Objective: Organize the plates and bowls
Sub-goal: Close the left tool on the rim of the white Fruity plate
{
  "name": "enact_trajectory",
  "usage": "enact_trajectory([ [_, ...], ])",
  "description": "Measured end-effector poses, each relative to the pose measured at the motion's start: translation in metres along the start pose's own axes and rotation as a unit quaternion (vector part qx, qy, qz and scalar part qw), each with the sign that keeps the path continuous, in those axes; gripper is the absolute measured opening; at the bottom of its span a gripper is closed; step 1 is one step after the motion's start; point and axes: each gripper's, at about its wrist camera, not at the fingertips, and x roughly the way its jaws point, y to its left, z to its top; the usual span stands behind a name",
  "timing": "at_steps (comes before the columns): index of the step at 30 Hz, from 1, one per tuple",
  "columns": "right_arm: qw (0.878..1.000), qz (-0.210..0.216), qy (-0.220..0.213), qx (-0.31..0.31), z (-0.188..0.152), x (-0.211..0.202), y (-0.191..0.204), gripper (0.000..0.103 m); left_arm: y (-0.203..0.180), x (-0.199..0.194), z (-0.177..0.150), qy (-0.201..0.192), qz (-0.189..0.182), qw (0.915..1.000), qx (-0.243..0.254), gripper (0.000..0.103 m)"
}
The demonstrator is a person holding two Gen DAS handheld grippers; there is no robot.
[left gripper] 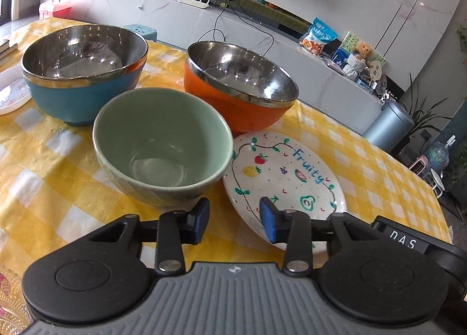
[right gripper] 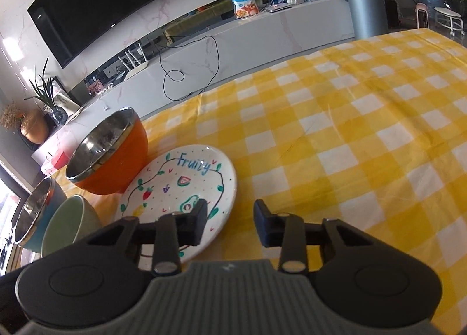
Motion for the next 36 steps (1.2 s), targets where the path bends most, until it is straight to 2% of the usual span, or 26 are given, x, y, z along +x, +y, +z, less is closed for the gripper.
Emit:
enact_trajectory([
  [2,1.000,-0.001,0.002,-0.008,-0.002,0.004,0.002,0.030,0.001,0.001,0.000,-0.002,-0.002,1.0000,0.001,0.035],
  [4,1.000,0.000,-0.001,-0.012,-0.002,0.005,0.004,0.029,0.001,0.001,0.000,-0.003,-0.008,1.0000,0.004,0.025],
  [5,1.000,0.005,0.001,-0.013,-0.002,0.006,0.005,0.027,0.001,0.001,0.000,-0.003,-0.012,0.9999,0.006,0.022],
  [6,1.000,0.011,0.004,-0.013,-0.003,0.006,0.005,0.020,-0.001,0.000,0.000,-0.003,-0.014,0.9999,0.009,0.016],
  [12,1.000,0.009,0.004,-0.011,-0.004,0.004,0.005,0.012,-0.005,-0.003,0.000,-0.007,-0.011,0.9997,0.021,0.013],
  [14,1.000,0.010,0.003,-0.011,-0.003,-0.001,0.006,0.009,-0.007,-0.007,0.000,-0.011,-0.014,0.9995,0.026,0.007],
  [15,1.000,0.010,0.003,-0.014,-0.003,-0.004,0.006,0.005,-0.008,-0.010,0.000,-0.012,-0.021,0.9993,0.029,0.000],
  [16,1.000,0.009,0.005,-0.018,-0.003,-0.007,0.007,0.000,-0.008,-0.013,-0.001,-0.010,-0.041,0.9986,0.031,0.000],
  [17,1.000,0.012,0.009,-0.023,-0.005,-0.011,0.008,0.000,-0.011,-0.017,-0.002,-0.009,-0.049,0.9981,0.037,0.000],
  [19,0.999,0.026,0.016,-0.030,-0.009,-0.019,0.011,0.000,-0.018,-0.025,-0.006,-0.012,-0.039,0.9976,0.056,0.000],
  [23,0.999,0.005,0.021,-0.048,-0.024,-0.035,0.014,0.000,-0.013,-0.033,-0.011,0.002,-0.036,0.9984,0.045,0.000],
  [25,0.999,0.004,0.023,-0.035,-0.028,-0.038,0.009,0.000,-0.008,-0.038,-0.012,-0.003,-0.017,0.9992,0.037,0.006],
  [28,1.000,0.002,0.019,-0.020,-0.029,-0.041,0.002,0.012,0.000,-0.040,-0.012,-0.009,0.001,0.9998,0.019,0.022],
  [31,1.000,0.002,0.008,-0.011,-0.028,-0.042,-0.003,0.023,0.007,-0.037,-0.012,-0.014,0.013,0.9998,0.002,0.027],
  [36,0.999,0.030,0.007,0.028,-0.018,-0.031,-0.009,0.027,0.008,-0.026,-0.007,-0.022,-0.004,0.9997,-0.012,0.029],
])
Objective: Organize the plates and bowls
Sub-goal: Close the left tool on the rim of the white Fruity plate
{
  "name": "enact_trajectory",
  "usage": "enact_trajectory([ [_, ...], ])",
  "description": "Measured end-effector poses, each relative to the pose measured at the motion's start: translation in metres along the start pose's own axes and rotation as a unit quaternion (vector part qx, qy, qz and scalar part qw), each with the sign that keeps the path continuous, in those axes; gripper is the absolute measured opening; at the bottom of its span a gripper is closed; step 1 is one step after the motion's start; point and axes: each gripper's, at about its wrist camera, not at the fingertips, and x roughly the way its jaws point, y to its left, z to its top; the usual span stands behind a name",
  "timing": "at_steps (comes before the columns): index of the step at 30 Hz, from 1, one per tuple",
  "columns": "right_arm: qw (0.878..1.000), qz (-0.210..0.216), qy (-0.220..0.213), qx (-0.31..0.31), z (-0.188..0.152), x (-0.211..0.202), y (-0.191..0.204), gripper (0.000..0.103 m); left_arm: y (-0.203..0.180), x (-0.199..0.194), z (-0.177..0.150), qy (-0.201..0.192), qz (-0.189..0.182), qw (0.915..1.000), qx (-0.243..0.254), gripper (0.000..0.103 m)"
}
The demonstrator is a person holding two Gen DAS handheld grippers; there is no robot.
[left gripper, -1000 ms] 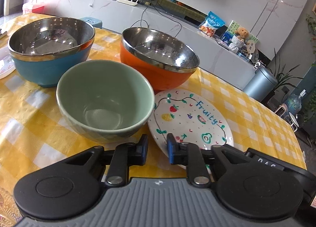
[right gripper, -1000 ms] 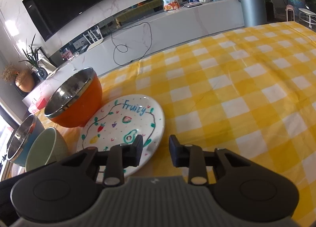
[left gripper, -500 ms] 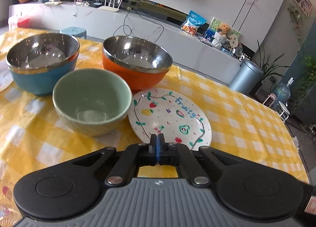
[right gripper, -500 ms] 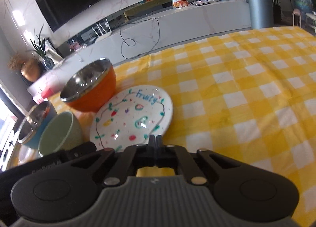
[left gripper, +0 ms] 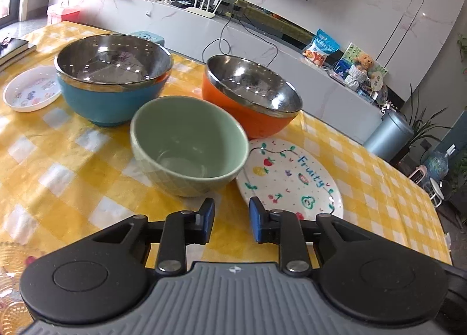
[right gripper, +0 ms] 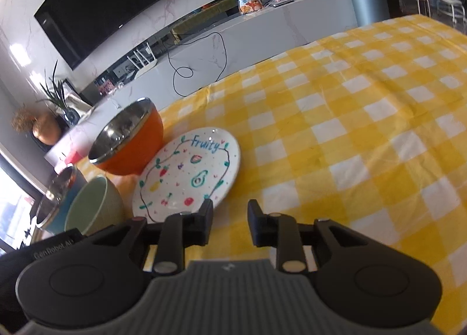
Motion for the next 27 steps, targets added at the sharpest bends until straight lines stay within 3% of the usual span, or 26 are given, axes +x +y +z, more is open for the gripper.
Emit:
enact_trajectory([
  [14,0.998,0.015,-0.003,0.056,0.023,0.035,-0.017,0.027,-0.006,0.036,0.004,0.003,-0.014,0.9997,-0.020,0.028],
  [17,0.998,0.019,-0.006,0.055,0.022,0.037,-0.015,0.027,-0.004,0.036,0.004,0.004,-0.005,0.9998,-0.018,0.017],
  [19,0.998,0.025,0.003,0.054,0.021,0.040,-0.014,0.009,-0.003,0.036,0.004,0.003,-0.010,0.9998,-0.017,0.017],
  [27,0.998,0.016,0.012,0.054,0.016,0.028,-0.011,0.007,-0.002,0.021,0.000,0.012,-0.017,0.9997,-0.012,0.016],
])
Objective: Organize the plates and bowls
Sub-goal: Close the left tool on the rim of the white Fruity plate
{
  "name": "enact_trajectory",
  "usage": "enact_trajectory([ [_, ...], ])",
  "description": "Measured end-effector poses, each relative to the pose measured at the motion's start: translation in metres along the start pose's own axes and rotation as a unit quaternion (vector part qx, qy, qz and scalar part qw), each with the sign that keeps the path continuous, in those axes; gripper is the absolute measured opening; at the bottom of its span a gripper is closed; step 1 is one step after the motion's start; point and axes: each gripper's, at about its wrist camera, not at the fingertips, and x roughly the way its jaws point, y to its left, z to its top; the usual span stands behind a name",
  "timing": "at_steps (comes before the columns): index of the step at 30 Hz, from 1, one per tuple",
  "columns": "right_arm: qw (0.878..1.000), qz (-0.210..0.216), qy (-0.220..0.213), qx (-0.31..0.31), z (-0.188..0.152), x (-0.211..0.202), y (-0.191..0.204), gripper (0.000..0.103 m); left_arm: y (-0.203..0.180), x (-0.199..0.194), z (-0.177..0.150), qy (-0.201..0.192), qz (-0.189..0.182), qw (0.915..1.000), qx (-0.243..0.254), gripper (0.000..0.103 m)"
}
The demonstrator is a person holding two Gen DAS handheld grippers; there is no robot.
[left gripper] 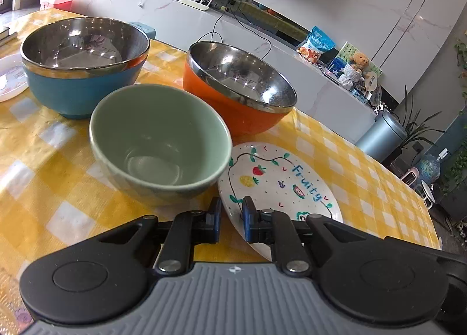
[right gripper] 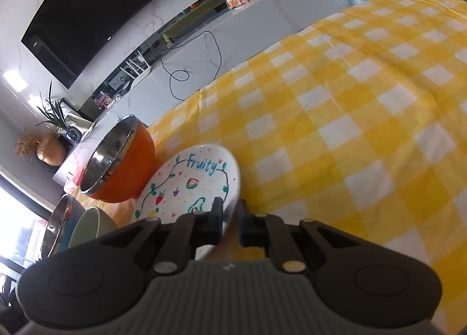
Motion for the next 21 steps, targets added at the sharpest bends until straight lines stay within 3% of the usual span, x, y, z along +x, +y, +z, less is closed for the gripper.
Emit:
enact_trajectory([
  [8,0.999,-0.020,0.034,0.007,-0.022,-0.042,-0.006,0.007,0.004,-0.033,-0.016,0.022,-0.014,0.9997,-0.001,0.012],
  [11,0.999,-0.029,0.035,0.009,-0.034,-0.059,-0.009,0.000,0.006,-0.045,-0.025,0.031,-0.018,0.9994,0.004,0.011],
  [16,0.999,-0.020,0.045,0.000,-0.051,-0.078,-0.007,0.000,0.008,-0.054,-0.037,0.048,-0.013,0.9986,0.017,0.011],
  [18,0.999,-0.025,0.040,-0.006,-0.054,-0.081,-0.006,0.003,0.008,-0.057,-0.038,0.041,-0.006,0.9988,0.027,0.012],
  [21,0.999,-0.020,0.028,-0.007,-0.051,-0.084,-0.007,0.007,0.010,-0.062,-0.035,0.025,-0.012,0.9991,0.033,0.025],
])
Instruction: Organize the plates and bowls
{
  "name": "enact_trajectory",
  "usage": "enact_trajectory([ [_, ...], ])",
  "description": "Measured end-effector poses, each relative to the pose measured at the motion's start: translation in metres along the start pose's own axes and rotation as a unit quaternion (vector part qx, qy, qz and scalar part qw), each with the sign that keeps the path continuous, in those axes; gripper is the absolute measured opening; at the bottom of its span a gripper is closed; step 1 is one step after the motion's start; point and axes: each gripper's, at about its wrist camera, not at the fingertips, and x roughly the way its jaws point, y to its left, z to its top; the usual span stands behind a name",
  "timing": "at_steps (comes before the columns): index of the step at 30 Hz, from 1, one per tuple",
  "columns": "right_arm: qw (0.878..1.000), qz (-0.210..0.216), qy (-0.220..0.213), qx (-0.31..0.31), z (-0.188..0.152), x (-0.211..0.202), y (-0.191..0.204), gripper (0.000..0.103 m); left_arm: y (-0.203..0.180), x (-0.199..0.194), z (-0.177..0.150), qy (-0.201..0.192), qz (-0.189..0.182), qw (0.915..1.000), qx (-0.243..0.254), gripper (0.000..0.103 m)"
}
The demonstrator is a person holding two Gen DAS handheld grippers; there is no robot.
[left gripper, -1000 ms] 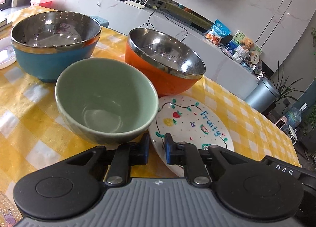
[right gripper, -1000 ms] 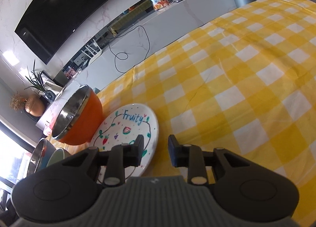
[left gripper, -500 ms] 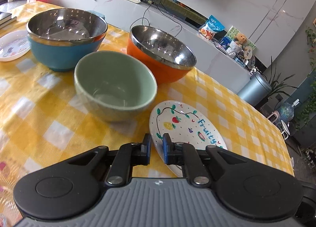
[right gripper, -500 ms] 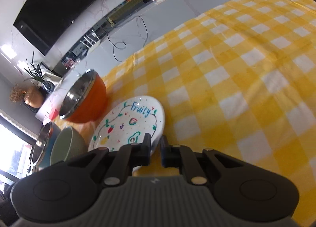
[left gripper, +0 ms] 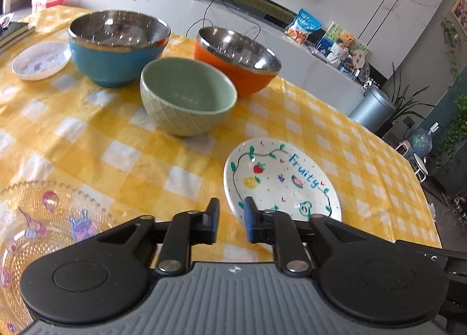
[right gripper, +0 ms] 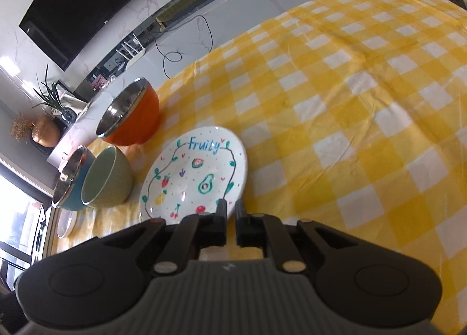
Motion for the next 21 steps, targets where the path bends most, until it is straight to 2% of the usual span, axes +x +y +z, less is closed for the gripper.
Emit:
enact_trajectory([
  [2,1.000,0.003,-0.014,-0.006,0.004,-0.002,-0.001,0.015,-0.001,-0.001,0.003,-0.015,0.002,0.9998,0.009,0.032],
  [3,1.000,0.002,-0.021,-0.010,0.006,-0.002,-0.001,0.031,-0.001,-0.002,0.004,-0.023,0.001,0.9996,0.015,0.038],
  [4,1.000,0.001,-0.027,-0.015,0.009,-0.003,-0.001,0.042,-0.001,-0.001,0.005,-0.029,0.000,0.9994,0.020,0.042],
  [7,0.998,0.002,-0.045,-0.035,0.017,-0.002,-0.002,0.043,-0.003,0.004,0.009,-0.033,0.006,0.9990,0.029,0.043],
  [9,0.997,-0.006,-0.059,-0.047,0.019,-0.001,-0.002,0.051,-0.002,0.008,0.011,-0.039,0.007,0.9988,0.029,0.043],
  [15,0.996,-0.017,-0.077,-0.051,0.026,0.016,-0.008,0.048,-0.001,0.018,0.014,-0.058,0.010,0.9972,0.046,0.043],
  [19,0.994,-0.030,-0.092,-0.055,0.023,0.027,-0.014,0.036,-0.001,0.024,0.014,-0.050,0.002,0.9969,0.061,0.042],
  [21,0.994,-0.021,-0.084,-0.059,0.023,0.032,-0.016,0.028,0.002,0.027,0.014,-0.045,-0.003,0.9969,0.064,0.037],
])
